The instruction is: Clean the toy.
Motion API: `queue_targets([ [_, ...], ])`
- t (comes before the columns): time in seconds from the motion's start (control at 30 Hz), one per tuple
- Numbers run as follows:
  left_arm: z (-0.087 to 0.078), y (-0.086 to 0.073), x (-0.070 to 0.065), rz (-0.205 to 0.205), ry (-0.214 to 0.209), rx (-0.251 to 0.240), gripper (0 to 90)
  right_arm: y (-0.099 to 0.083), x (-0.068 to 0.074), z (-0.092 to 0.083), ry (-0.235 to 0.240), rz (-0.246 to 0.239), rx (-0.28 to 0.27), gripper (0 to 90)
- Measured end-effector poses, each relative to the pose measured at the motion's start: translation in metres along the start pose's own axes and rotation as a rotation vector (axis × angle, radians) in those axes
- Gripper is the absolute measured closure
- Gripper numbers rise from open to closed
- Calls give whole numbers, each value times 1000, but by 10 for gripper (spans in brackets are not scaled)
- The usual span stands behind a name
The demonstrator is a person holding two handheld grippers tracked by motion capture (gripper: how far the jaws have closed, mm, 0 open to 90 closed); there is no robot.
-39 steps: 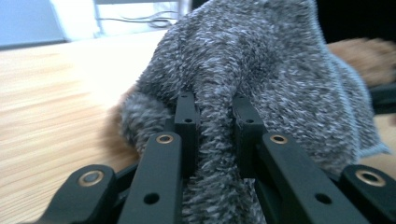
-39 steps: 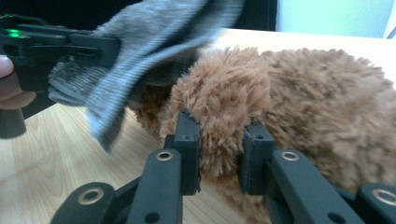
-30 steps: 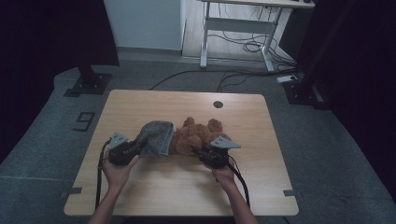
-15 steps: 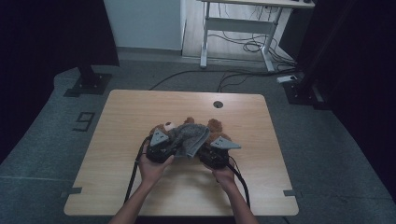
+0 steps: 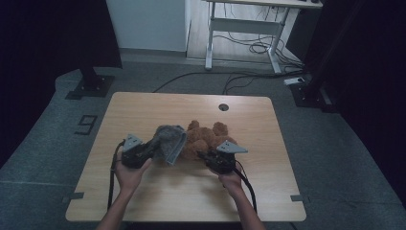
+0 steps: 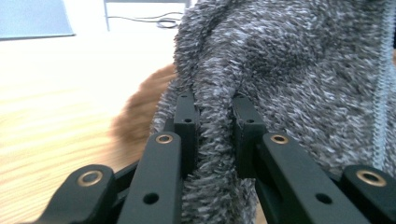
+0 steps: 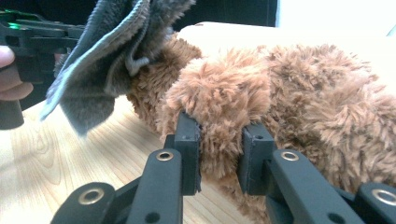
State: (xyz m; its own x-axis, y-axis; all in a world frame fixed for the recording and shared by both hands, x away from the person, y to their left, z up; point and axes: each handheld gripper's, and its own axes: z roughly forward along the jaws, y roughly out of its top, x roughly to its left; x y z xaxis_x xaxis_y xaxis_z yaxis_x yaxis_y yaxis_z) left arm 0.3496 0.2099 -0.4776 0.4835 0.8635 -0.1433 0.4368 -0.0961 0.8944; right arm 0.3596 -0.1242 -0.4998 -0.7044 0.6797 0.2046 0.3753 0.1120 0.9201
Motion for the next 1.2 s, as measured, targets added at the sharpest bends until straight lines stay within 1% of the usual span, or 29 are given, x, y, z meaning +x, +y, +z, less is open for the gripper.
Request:
queue_targets([
  [0.07,-4,-6,10,-29,11,5,755,0,0,0,0,0,0,733],
  [0.1,-5,-9,13,-34,18,9,755,0,0,1,-1,0,-2,733],
  [0.17,-6,-12,15,-36,17,13,754,1,0,1,-2,-1,-5,732],
  [0.33,-5,-12,9,-15,7,16,754,3,3,1,0,-4,-14,728],
  [0.43,-4,-12,10,-25,-2,18,753,5,7,2,2,-8,-18,718],
  [0.53,-6,-11,11,-34,-15,15,753,8,13,3,18,-29,-27,704],
  [0.57,-8,-10,10,-39,-21,8,753,9,18,6,28,-51,-28,700],
  [0.67,-13,-3,8,-43,-42,-10,752,8,21,7,37,-61,-26,696],
  [0.8,-17,14,-3,-30,-81,-45,751,7,28,10,43,-108,-24,672],
  [0.83,-18,18,-7,-29,-94,-55,751,7,29,10,45,-114,-23,668],
  [0.9,-20,27,-16,-19,-118,-70,751,7,30,11,42,-130,-22,656],
  [1.0,-19,40,-34,0,-156,-86,751,7,32,12,43,-139,-20,647],
  [1.1,-11,52,-52,27,-184,-82,751,7,33,14,45,-147,-15,641],
  [1.13,-7,55,-58,31,-191,-80,751,6,34,15,46,-150,-11,637],
  [1.2,2,61,-69,52,-201,-59,750,5,35,16,44,-152,-9,625],
])
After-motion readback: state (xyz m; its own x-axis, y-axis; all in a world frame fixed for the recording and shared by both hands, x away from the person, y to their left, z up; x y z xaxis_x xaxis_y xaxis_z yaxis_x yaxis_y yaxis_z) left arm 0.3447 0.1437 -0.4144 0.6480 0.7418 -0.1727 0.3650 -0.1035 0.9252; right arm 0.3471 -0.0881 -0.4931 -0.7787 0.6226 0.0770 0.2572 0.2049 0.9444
